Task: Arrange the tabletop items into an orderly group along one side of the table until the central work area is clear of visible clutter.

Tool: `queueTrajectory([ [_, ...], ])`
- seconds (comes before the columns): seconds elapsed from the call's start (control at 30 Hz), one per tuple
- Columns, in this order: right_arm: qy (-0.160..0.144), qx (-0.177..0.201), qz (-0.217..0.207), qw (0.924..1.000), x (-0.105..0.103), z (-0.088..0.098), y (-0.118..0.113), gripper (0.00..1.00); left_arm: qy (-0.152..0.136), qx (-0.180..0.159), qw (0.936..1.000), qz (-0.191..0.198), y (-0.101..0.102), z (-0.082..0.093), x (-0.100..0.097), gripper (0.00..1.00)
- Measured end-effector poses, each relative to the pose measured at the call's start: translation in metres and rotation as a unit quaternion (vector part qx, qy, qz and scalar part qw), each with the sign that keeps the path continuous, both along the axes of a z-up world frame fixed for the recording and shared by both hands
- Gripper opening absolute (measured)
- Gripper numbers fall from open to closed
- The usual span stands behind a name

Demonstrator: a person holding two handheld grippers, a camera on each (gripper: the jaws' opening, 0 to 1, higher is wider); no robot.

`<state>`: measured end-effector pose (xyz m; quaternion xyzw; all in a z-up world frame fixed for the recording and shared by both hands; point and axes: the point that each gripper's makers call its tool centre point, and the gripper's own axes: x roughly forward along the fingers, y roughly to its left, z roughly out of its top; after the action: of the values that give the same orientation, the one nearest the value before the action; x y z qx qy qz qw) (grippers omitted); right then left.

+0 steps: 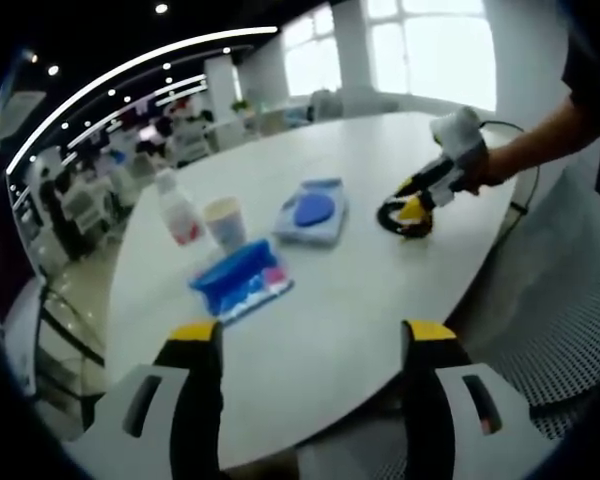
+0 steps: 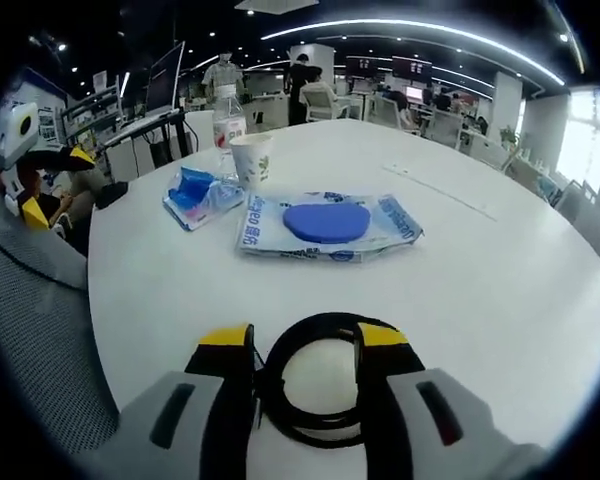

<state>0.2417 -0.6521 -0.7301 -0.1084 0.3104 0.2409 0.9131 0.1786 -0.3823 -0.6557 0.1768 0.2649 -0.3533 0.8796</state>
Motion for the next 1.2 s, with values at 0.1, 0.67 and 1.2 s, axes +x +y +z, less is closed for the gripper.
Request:
queueTrajectory([
  [0.1,-0.004,0.000,-0.002,1.0000,0.004,0.002,-0.003,0.42,0.001,0.000,1.0000,0.003,0.001,-0.001,0.000,0.70],
  [0.67,-0.013,-0.012,-0.014,0.9997,0.032,0.006,-0.024,0.58,0.009,0.005,0.9999,0.004,0.002,-0.003,-0.002,0.71],
  [1.2,-0.009,-0.025,-0.011,0.9996,0.078,0.003,-0.039,0.72,0.015,0.006,0.9998,0.011,0.003,-0.003,-0.002,0.74],
])
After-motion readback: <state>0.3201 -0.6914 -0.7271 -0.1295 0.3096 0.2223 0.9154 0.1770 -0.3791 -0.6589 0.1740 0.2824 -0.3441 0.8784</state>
